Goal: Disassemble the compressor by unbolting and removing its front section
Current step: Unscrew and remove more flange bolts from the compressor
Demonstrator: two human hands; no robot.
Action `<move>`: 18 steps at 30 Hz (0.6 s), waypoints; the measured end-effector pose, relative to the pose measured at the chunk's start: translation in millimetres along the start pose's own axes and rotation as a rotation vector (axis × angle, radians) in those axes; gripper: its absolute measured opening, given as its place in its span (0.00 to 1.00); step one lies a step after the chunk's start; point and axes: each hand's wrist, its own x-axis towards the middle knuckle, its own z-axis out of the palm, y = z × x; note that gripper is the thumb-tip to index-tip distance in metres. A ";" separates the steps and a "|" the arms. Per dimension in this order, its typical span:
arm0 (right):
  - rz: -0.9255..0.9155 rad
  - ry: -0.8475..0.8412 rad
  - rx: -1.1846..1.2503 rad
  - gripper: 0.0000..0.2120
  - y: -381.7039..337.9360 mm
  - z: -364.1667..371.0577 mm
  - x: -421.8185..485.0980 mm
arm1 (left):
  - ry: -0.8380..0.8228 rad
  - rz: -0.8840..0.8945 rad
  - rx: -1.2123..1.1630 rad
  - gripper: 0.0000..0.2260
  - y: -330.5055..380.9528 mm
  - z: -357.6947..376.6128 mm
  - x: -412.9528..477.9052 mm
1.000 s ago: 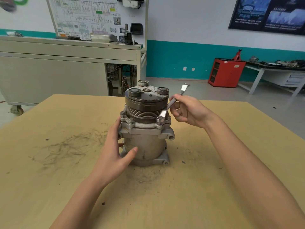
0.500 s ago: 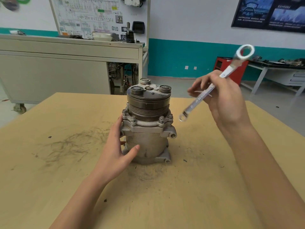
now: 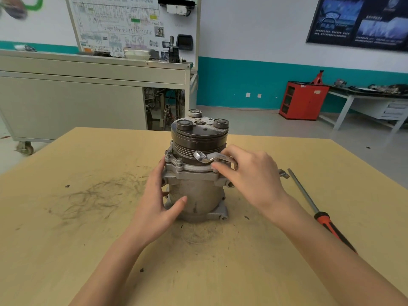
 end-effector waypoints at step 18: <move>0.648 -0.755 -0.081 0.11 138.4 9.5 -33.6 | 0.003 0.007 0.014 0.41 -5.3 0.1 0.3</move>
